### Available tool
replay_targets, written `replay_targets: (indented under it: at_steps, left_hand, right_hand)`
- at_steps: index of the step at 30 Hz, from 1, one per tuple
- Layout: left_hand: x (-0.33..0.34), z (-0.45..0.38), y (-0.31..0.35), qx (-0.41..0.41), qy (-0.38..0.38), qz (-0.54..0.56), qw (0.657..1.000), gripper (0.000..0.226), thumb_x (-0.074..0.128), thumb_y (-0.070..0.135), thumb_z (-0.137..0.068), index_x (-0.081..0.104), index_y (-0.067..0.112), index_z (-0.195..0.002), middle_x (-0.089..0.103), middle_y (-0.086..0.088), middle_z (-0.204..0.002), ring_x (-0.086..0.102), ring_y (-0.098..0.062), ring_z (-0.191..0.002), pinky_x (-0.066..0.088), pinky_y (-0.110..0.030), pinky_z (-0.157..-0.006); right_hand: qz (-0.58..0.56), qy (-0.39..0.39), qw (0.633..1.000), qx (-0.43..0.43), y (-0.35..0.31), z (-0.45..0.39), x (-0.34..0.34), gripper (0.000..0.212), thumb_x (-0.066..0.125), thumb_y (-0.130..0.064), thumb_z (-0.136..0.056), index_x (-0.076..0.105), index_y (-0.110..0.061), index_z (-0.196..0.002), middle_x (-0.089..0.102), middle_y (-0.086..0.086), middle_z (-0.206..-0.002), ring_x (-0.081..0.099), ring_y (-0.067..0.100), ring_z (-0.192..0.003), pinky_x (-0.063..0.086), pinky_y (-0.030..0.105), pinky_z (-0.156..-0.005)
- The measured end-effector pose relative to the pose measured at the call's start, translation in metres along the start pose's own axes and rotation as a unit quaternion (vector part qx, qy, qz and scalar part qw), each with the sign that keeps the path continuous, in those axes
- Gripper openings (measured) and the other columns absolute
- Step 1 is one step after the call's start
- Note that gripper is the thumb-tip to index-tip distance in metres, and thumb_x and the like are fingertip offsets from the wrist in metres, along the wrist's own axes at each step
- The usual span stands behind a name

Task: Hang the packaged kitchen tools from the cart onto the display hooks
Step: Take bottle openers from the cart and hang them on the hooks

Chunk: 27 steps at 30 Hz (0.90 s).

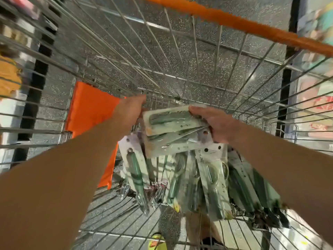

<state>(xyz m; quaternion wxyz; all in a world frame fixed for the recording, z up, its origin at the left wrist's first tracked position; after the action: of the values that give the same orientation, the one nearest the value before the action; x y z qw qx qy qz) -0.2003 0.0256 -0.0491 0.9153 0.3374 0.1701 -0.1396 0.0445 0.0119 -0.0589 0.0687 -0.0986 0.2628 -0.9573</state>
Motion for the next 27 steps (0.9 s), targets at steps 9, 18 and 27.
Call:
replay_targets:
  at_steps: [9, 18, 27]
  left_hand:
    - [0.025, 0.041, 0.02, -0.136, -0.309, 0.04, 0.941, 0.067, 0.052, 0.066, -0.091, 0.07, 0.005, -0.112, 0.077, -0.011, -0.085, 0.074, -0.025, -0.073, 0.055, -0.03, -0.068]
    - [0.046, 0.048, -0.016, -0.187, -0.389, 0.124, 0.893, 0.065, 0.092, 0.024, -0.065, 0.067, -0.002, -0.12, 0.079, -0.018, -0.104, 0.077, -0.032, -0.089, 0.065, -0.049, -0.083]
    - [0.059, 0.045, -0.054, -0.141, -0.226, 0.238, 0.934, 0.136, 0.109, 0.042, -0.021, 0.053, 0.024, -0.144, 0.06, -0.008, -0.15, 0.054, -0.036, -0.14, 0.04, -0.064, -0.116]
  right_hand:
    - [0.069, -0.121, 0.989, 0.054, -0.014, 0.0, -0.024, 0.05, 0.066, -0.038, -0.083, 0.062, -0.003, -0.119, 0.073, 0.011, -0.089, 0.069, 0.026, -0.078, 0.057, 0.045, -0.078]
    - [0.142, -0.079, 0.987, 0.017, -0.017, -0.007, -0.023, 0.065, 0.079, -0.04, -0.07, 0.063, -0.001, -0.119, 0.075, 0.012, -0.095, 0.072, 0.028, -0.089, 0.058, 0.044, -0.088]
    - [0.181, 0.291, 0.935, -0.093, 0.011, 0.003, -0.01, 0.04, 0.058, -0.058, -0.097, 0.062, -0.019, -0.105, 0.065, -0.004, -0.088, 0.062, 0.014, -0.073, 0.05, 0.024, -0.061]
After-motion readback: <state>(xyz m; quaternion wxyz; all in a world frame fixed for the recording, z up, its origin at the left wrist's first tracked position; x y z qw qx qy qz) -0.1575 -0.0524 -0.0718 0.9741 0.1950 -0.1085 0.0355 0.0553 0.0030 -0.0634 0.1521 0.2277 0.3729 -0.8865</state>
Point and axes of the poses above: each hand's wrist, its own z-axis away from the middle knuckle, its own x-axis out of the palm, y = z × x, the point moved 1 cm from there along -z, towards the middle knuckle
